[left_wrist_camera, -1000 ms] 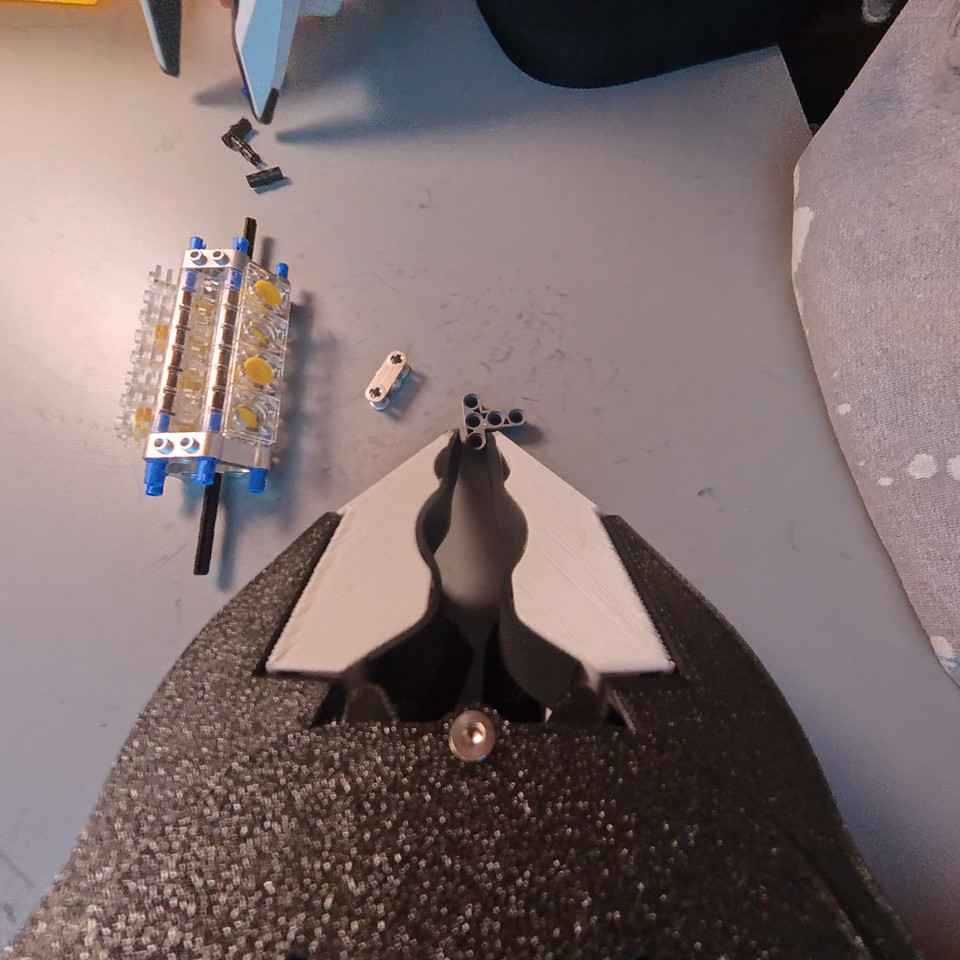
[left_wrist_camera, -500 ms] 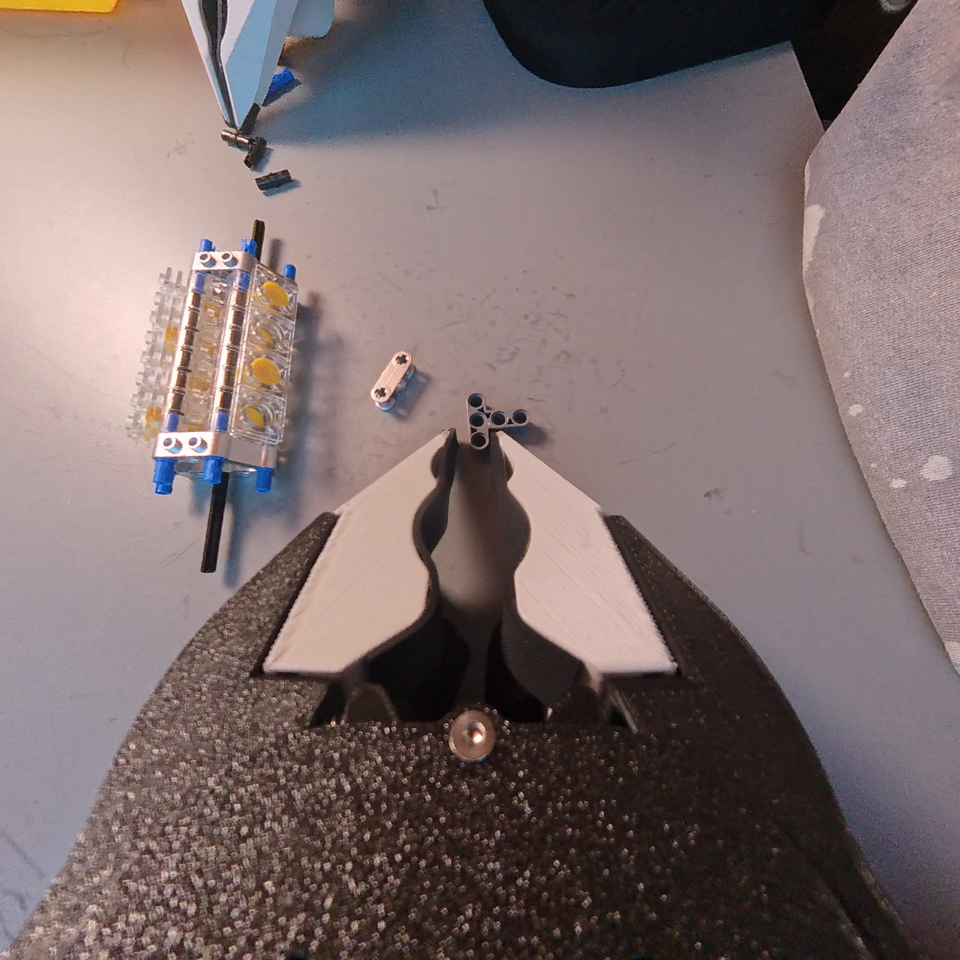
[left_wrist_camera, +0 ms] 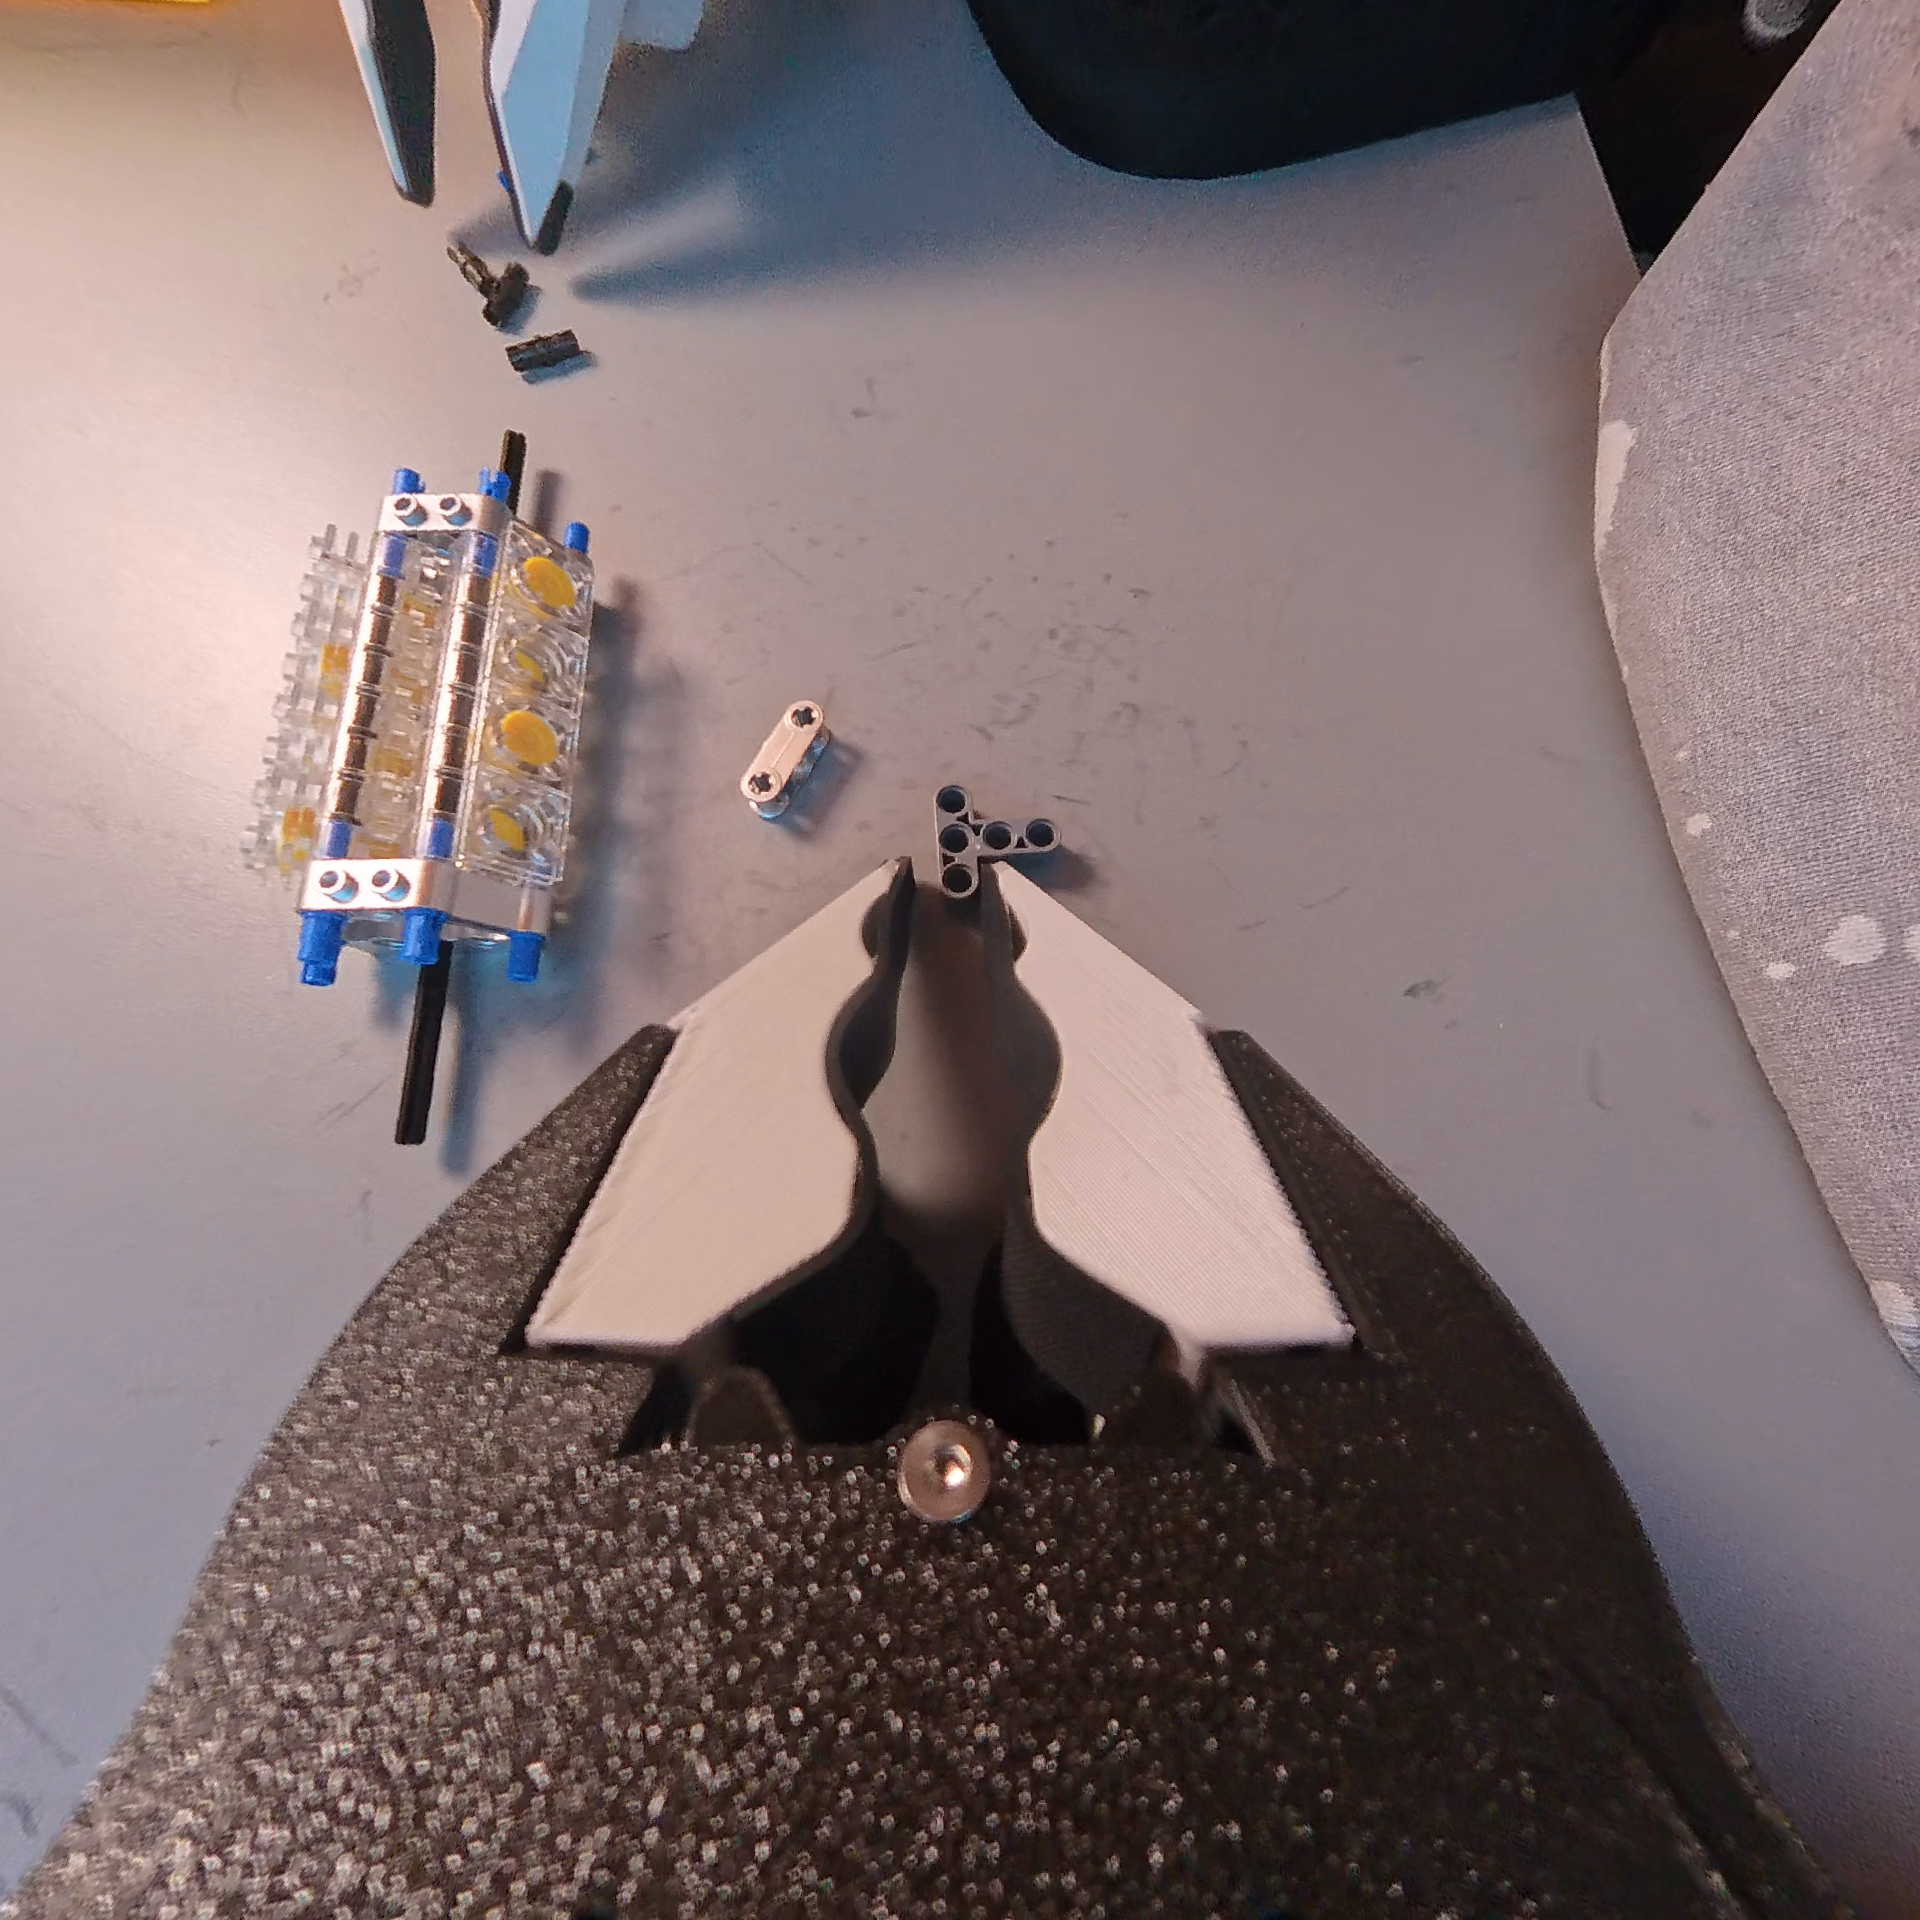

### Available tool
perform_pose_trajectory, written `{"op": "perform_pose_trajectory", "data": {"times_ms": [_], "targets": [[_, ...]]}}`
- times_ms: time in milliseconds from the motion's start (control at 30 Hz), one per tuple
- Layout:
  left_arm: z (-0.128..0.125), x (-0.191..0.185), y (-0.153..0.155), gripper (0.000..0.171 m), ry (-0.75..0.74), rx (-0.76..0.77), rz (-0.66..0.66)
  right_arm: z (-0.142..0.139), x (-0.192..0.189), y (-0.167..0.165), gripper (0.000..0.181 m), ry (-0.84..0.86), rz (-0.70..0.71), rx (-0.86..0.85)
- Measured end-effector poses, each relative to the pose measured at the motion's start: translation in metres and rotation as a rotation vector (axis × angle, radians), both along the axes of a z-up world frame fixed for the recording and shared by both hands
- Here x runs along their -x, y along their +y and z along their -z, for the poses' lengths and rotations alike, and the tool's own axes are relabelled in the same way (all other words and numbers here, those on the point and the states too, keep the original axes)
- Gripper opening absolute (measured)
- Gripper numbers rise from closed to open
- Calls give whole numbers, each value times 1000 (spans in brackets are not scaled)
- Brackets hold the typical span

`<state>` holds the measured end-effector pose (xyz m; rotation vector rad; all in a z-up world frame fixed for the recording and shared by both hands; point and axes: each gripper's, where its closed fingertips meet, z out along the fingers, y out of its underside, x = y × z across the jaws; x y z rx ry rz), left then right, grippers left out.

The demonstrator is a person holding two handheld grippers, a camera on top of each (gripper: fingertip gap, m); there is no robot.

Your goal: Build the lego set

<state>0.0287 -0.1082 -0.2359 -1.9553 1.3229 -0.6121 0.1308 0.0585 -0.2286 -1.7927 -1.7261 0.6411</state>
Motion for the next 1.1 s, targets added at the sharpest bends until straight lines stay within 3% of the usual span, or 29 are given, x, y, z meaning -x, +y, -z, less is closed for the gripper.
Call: {"op": "perform_pose_trajectory", "data": {"times_ms": [533, 1100], "targets": [[0, 0, 0, 11, 2, -4, 0, 7, 8, -15, 18, -32, -82, -16], [0, 2, 3, 10, 8, -21, -18, 5, 0, -5, 0, -34, -48, -46]]}}
